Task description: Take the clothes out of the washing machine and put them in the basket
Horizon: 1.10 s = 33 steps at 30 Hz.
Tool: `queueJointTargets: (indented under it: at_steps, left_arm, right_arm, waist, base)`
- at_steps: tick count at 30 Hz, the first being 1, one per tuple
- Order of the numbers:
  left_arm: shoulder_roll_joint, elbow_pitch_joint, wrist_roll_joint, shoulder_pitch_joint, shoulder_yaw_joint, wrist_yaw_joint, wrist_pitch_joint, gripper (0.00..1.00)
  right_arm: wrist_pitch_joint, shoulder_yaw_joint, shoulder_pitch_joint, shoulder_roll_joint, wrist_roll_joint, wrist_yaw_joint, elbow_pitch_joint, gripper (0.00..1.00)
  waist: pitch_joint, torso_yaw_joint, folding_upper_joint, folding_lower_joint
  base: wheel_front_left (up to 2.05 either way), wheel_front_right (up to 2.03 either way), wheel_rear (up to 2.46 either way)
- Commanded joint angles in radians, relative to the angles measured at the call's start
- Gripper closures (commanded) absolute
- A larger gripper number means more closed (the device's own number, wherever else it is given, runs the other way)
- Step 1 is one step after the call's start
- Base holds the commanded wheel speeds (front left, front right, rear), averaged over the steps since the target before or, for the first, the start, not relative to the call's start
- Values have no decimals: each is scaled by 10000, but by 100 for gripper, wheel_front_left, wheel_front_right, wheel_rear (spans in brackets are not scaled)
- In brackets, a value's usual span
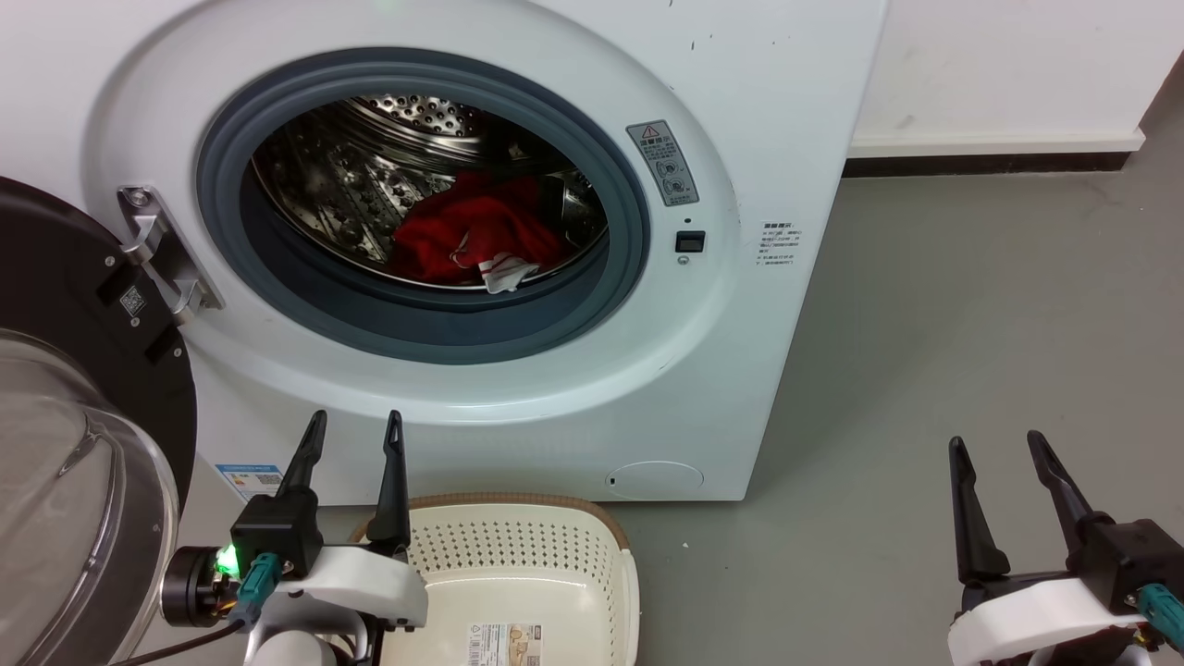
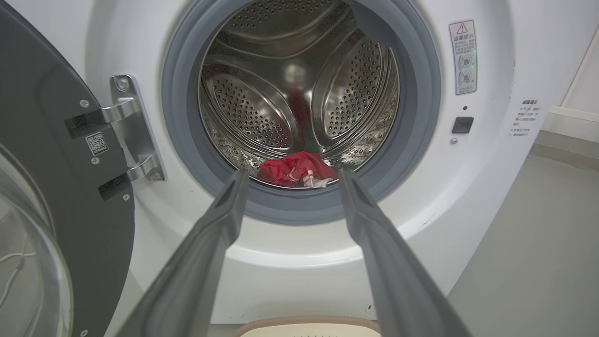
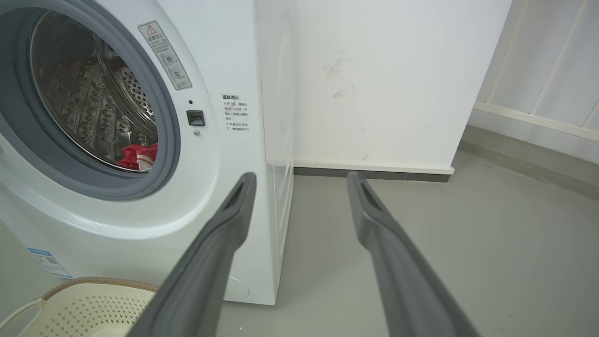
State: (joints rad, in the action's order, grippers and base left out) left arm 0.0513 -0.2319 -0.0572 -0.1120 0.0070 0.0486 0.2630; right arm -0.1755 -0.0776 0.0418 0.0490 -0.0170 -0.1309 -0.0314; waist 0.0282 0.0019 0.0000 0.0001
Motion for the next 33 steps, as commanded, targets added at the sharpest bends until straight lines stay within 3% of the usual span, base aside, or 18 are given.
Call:
queueJointTargets:
  at_steps: [1, 10, 18, 24, 33]
  left_arm:
    - [11, -18, -14, -130, 21, 0, 27, 0]
    - [36, -440, -10, -685, 48, 46, 26, 0]
    - [350, -1307, 79, -2218, 43, 27, -5, 0]
    - [976, -2086, 29, -3830, 258, 50, -365, 0]
    - [2364, -3243, 129, -6122, 480, 214, -1448, 0]
  right_arm:
    - [-37, 8, 16, 23, -22, 5, -24, 0]
    - [-22, 57, -137, 23, -98, 5, -57, 0]
    - [-107, 215, -612, 21, -44, 5, 20, 0]
    - [-271, 334, -1111, 17, -236, 5, -61, 0]
    - [-683, 721, -1973, 6, -753, 5, -560, 0]
  waist:
    - [19, -3, 0, -1]
    - [172, -116, 0, -1]
    - [1056, -799, 0, -1]
    - [2162, -1558, 0, -1]
    - [3869, -2688, 0, -1]
  base:
    - [0, 0, 0]
    - [0, 0, 0]
    - [0, 0, 0]
    - [0, 0, 0]
    - [0, 0, 0]
